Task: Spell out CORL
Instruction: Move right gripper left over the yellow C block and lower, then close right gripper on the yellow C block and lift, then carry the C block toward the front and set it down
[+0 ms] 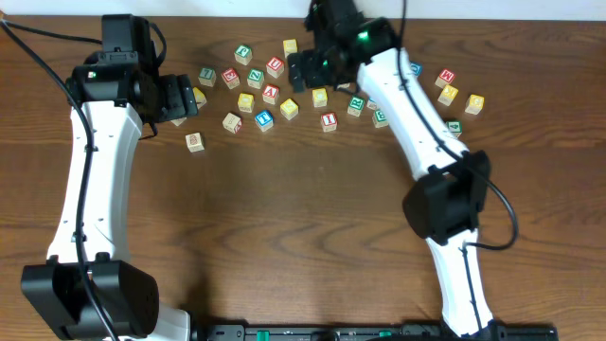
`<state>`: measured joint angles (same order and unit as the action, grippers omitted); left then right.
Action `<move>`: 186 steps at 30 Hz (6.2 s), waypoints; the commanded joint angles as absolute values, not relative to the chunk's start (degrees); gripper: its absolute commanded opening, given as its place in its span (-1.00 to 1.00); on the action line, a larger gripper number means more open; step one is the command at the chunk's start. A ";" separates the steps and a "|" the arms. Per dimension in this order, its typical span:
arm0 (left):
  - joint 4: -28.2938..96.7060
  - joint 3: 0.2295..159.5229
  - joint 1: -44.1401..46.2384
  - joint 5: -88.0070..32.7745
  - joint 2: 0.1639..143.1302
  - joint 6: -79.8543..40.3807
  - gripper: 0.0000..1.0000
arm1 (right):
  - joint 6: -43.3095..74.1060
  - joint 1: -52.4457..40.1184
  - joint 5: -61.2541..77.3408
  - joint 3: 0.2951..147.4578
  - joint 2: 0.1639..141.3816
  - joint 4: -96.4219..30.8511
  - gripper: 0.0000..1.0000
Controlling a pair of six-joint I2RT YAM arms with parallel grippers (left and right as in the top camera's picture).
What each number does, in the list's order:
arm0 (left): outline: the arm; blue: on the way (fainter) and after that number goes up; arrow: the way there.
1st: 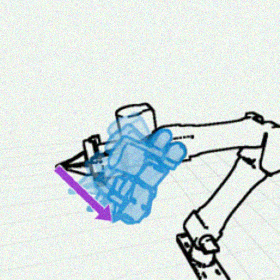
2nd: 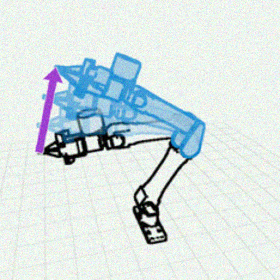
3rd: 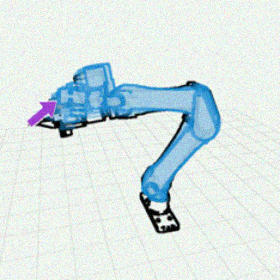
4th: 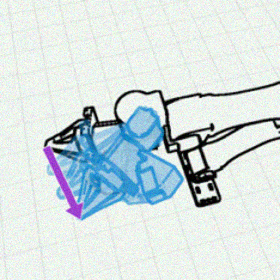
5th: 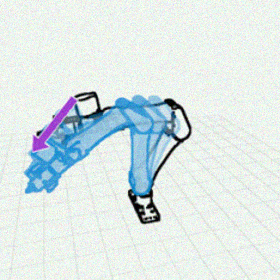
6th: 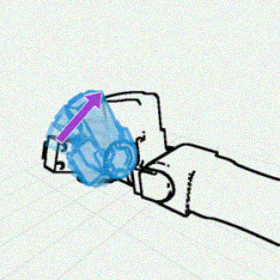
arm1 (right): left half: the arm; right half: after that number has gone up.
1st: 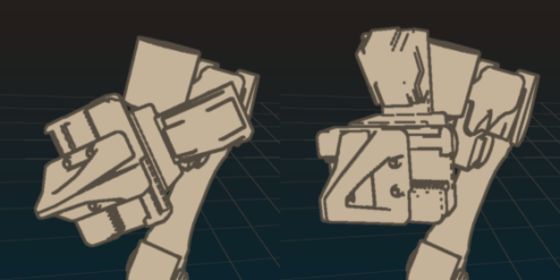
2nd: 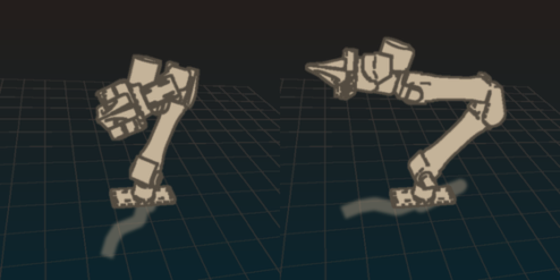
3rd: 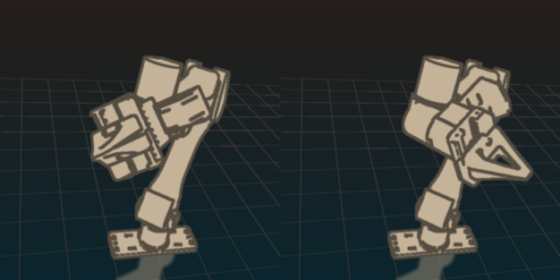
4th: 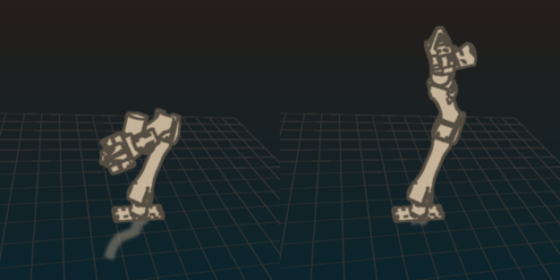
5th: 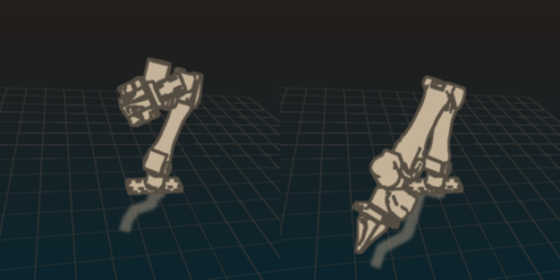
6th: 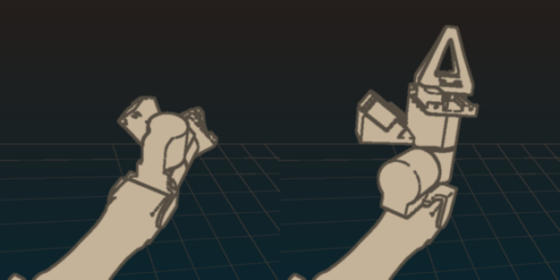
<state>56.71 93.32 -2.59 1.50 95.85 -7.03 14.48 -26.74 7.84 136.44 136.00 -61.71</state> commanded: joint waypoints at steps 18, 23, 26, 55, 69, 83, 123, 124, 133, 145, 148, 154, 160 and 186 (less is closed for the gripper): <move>56.97 93.97 -2.76 1.98 95.48 -7.38 0.83 | 19.33 -27.86 -1.06 137.25 143.74 -56.36 0.25; 56.97 93.97 -2.76 1.98 95.48 -7.38 0.82 | 19.31 -27.83 -2.02 136.14 143.76 -55.92 0.26; 56.95 93.97 -2.76 1.98 95.48 -7.38 0.83 | 19.29 -27.81 -2.04 135.81 143.81 -55.83 0.27; 56.93 93.97 -2.76 1.98 95.48 -7.38 0.83 | 19.75 -27.75 -2.09 135.09 149.67 -51.99 0.15; 56.93 93.97 -2.76 1.98 95.48 -7.38 0.83 | 20.97 -27.57 -4.16 134.98 150.39 -52.03 -0.20; 56.93 93.97 -2.76 2.00 95.48 -7.38 0.83 | 20.67 -27.07 -3.92 135.00 146.80 -52.75 -0.52; 56.25 93.97 -2.79 2.02 95.48 -7.35 0.82 | -17.15 -34.09 12.84 116.92 131.63 -73.45 -0.77; 56.25 93.97 -2.79 2.00 95.48 -7.35 0.83 | -17.87 -34.22 12.82 116.09 131.63 -72.82 -0.78; 56.07 93.97 -2.79 2.00 95.48 -7.35 0.83 | -18.94 -34.28 12.88 113.23 131.63 -69.58 -0.85; 56.07 93.97 -2.79 2.00 95.48 -7.35 0.83 | -18.92 -34.30 12.88 113.12 131.63 -68.53 -0.92; 56.05 93.97 -2.79 2.00 95.48 -7.35 0.83 | -18.92 -34.50 12.86 113.12 131.63 -68.47 -0.92; 56.03 93.97 -2.79 2.02 95.48 -7.35 0.83 | -18.96 -35.64 12.80 113.12 131.63 -68.12 -0.92; 56.03 93.97 -2.79 2.02 95.48 -7.35 0.82 | -24.95 -37.85 12.82 112.71 131.63 -67.81 -0.95; 56.05 93.97 -2.79 2.02 95.48 -7.38 0.83 | -35.88 -41.34 11.94 105.97 131.63 -59.42 -0.46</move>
<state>56.10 93.32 -2.59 1.52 95.85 -7.29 -35.11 -41.17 11.99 106.32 131.22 -59.37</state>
